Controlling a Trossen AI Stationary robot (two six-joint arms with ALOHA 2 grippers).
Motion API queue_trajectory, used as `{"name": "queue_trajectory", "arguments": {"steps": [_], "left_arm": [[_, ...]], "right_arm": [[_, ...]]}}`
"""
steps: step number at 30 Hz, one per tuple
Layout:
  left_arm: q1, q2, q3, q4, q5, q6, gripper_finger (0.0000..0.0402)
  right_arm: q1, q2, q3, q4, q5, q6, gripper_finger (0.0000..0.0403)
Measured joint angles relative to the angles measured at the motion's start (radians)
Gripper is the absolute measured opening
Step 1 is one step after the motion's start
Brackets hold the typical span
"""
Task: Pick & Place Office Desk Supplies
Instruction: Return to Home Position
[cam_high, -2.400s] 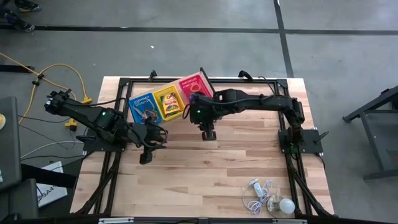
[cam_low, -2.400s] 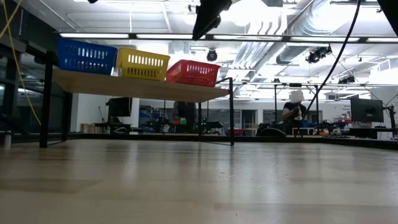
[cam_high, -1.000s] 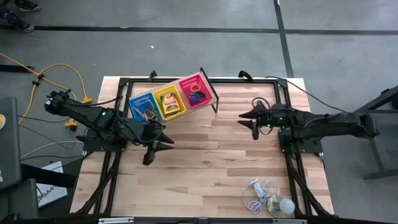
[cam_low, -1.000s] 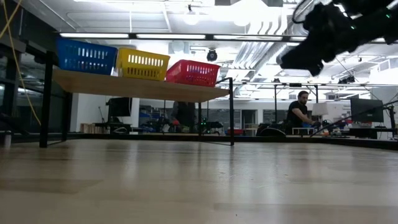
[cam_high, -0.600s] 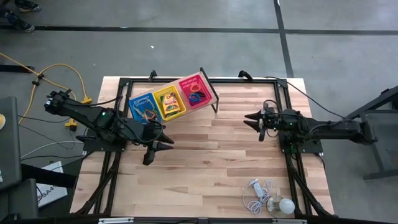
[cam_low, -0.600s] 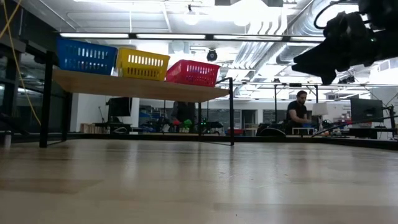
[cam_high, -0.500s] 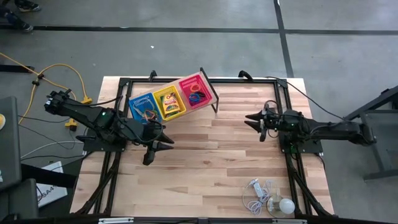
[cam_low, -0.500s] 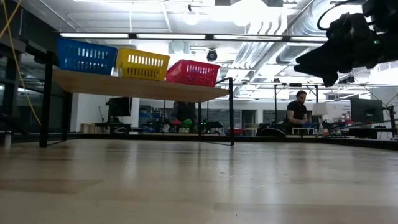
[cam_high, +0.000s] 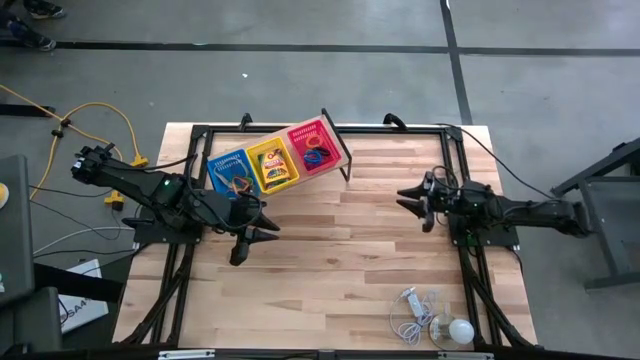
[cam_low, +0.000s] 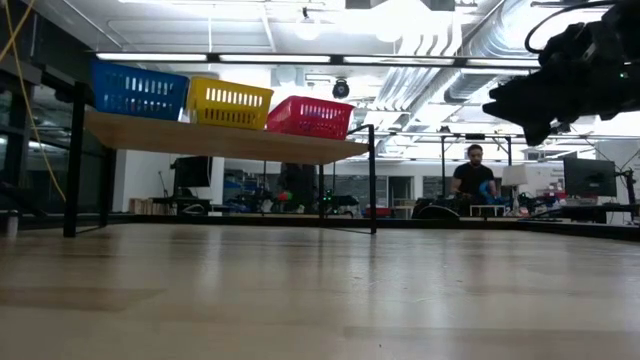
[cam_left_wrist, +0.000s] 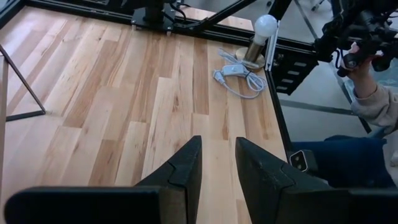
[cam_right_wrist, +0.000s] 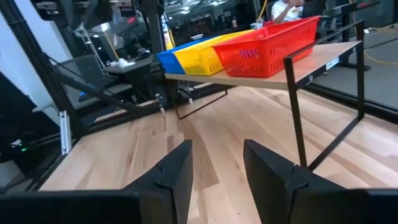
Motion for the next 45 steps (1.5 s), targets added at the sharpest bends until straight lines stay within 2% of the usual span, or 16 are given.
{"name": "queue_trajectory", "arguments": {"steps": [11, 25, 45], "left_arm": [[0.0, 0.0, 0.0, 0.0, 0.0, 0.0, 0.0094], [0.0, 0.0, 0.0, 0.003, 0.0, 0.0, 0.0094], [0.0, 0.0, 0.0, 0.003, 0.0, 0.0, 0.0094]], "right_arm": [[0.027, -0.063, -0.001, -0.129, 0.007, 0.048, 0.013], [0.025, -0.062, -0.002, -0.143, -0.033, 0.02, 0.013], [0.025, -0.062, -0.003, -0.144, -0.034, 0.025, 0.013]]}}
